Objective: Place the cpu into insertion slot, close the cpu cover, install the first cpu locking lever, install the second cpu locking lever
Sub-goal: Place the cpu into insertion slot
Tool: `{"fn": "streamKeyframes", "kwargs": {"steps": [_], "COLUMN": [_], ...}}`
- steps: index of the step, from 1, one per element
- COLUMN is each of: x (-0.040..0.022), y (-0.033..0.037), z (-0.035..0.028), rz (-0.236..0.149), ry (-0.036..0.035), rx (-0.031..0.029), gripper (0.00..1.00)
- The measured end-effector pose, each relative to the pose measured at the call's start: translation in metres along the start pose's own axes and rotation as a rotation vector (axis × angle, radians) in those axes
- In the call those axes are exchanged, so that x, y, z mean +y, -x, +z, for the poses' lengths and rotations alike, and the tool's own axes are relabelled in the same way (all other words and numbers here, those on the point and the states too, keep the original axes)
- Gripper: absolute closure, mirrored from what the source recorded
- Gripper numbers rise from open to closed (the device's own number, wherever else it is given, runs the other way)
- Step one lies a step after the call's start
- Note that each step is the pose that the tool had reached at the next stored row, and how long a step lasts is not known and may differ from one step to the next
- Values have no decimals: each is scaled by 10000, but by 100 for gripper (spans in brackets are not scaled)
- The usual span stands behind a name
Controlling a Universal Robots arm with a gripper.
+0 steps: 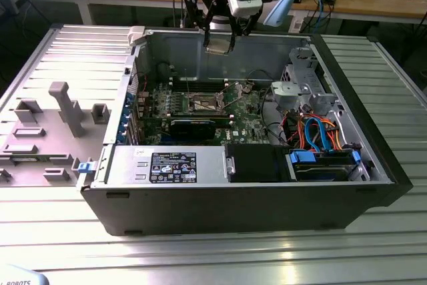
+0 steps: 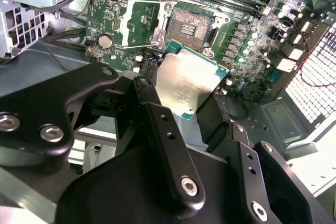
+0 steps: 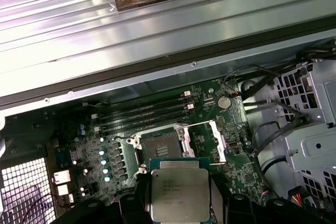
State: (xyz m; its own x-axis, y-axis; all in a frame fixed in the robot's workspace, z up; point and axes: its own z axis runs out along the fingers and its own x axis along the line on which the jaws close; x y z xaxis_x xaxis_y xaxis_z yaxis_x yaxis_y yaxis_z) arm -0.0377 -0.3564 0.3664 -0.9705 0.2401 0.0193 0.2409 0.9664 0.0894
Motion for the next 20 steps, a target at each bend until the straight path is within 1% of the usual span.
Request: {"fn": "streamKeyframes", "kwargs": {"steps": [3, 6, 11, 12, 20], "x": [0, 0, 0, 0, 0], "y": [0, 0, 0, 0, 0], "z": [0, 1, 2, 2, 2], "rz": [23, 214, 797, 855, 872], "ry": [0, 5, 15, 16, 17], "rx": [-2, -19, -72, -76, -79], "gripper": [46, 46, 46, 46, 46]}}
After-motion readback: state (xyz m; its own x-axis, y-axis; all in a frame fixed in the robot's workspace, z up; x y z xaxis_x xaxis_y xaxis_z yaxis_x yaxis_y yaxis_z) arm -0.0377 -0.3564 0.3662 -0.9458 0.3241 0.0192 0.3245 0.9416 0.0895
